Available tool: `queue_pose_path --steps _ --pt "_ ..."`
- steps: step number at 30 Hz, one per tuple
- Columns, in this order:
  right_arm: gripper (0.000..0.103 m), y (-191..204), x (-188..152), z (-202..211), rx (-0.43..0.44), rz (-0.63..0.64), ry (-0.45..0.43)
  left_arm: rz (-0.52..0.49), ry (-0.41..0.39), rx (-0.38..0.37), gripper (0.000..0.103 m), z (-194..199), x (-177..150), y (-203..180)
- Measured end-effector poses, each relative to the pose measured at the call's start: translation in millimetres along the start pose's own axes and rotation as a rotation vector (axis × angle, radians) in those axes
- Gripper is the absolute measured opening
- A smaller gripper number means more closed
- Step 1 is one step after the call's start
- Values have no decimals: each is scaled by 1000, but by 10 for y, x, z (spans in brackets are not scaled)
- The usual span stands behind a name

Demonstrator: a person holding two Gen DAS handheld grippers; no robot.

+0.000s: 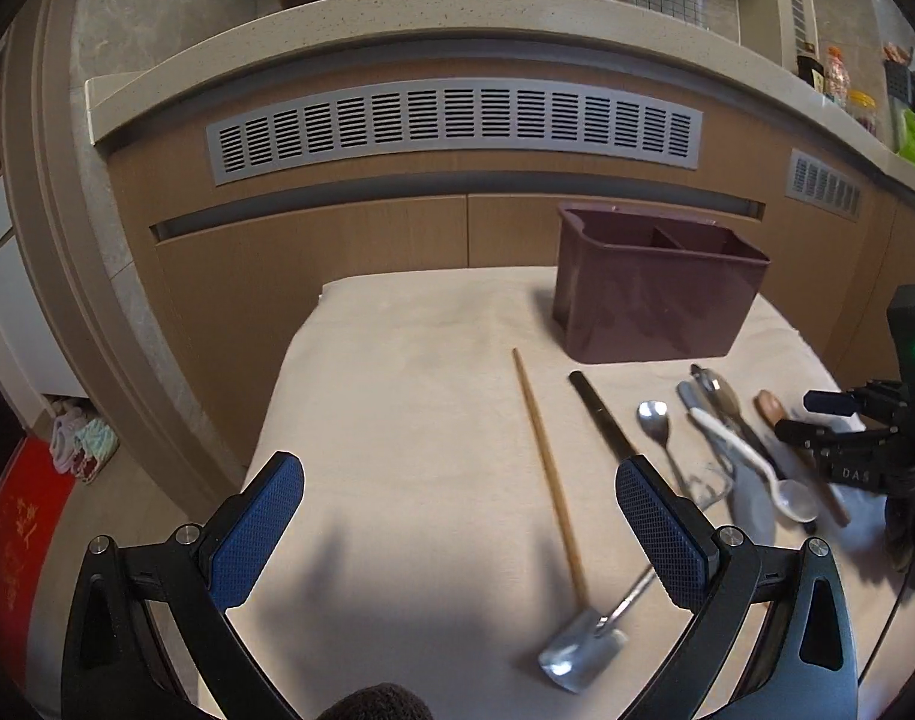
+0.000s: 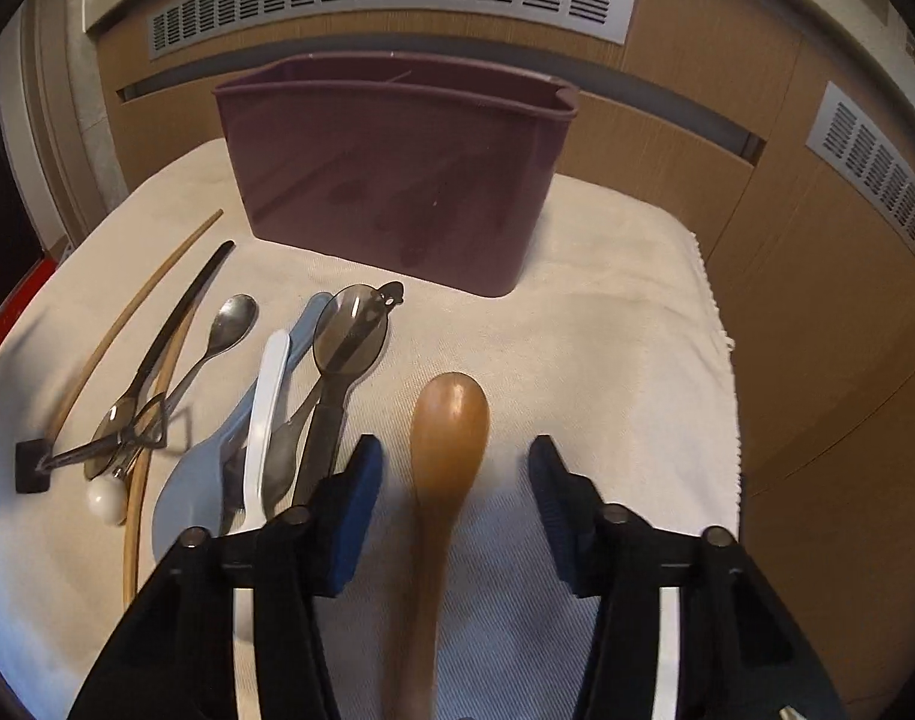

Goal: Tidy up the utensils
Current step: 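Grasp the wooden rice paddle with the right gripper while the left gripper approaches the metal spatula, then grasp the metal spatula handle with the left gripper while the right gripper lifts the paddle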

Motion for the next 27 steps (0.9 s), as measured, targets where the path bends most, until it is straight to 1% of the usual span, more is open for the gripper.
queue_pose_path --steps 2,5,8,10,12,14,15,18,20,22,23,24,26,27 --pt "41 -25 0 -78 10 -24 11 -18 10 15 103 -44 -22 38" --pt "40 -13 11 -95 15 -32 3 -37 28 17 103 -95 -81 64" --pt "27 2 28 -97 41 -35 6 -69 44 27 103 -139 -169 23" --pt "27 -13 4 -44 45 -60 10 -98 41 31 103 -120 -210 -35" --pt "27 -41 -61 85 66 -94 -6 -133 41 16 103 -67 -241 -114" --pt "27 -72 -126 214 65 -111 -25 -164 56 -15 103 -26 -274 -207" --pt "27 -83 -176 299 63 -120 -39 -171 77 -38 103 -27 -293 -258" --pt "27 -102 -329 499 68 -143 -65 -164 171 -160 103 -76 -348 -448" --pt "28 -98 -419 594 57 -153 -75 -150 196 -232 103 -101 -353 -584" --pt "28 -96 -501 647 61 -172 -85 -175 219 -294 103 -123 -360 -772" --pt "28 -106 -554 672 67 -183 -88 -205 227 -322 101 -129 -367 -873" --pt "28 -102 -590 672 67 -192 -89 -235 229 -330 99 -139 -372 -957" --pt "28 -99 -646 667 58 -201 -93 -309 238 -314 73 -182 -394 -1111" --pt "28 -92 -677 670 55 -207 -96 -357 262 -320 70 -216 -416 -1200"
Point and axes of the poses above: each gripper's, at about its wrist camera, not at the fingertips, and z roughly against the way its jaws point, y to its left, x to its top, the point moved 4 cm from there along -z, roughly the way its jaws point, and after that the axes turned 14 degrees about z, right-handed, at the moved point
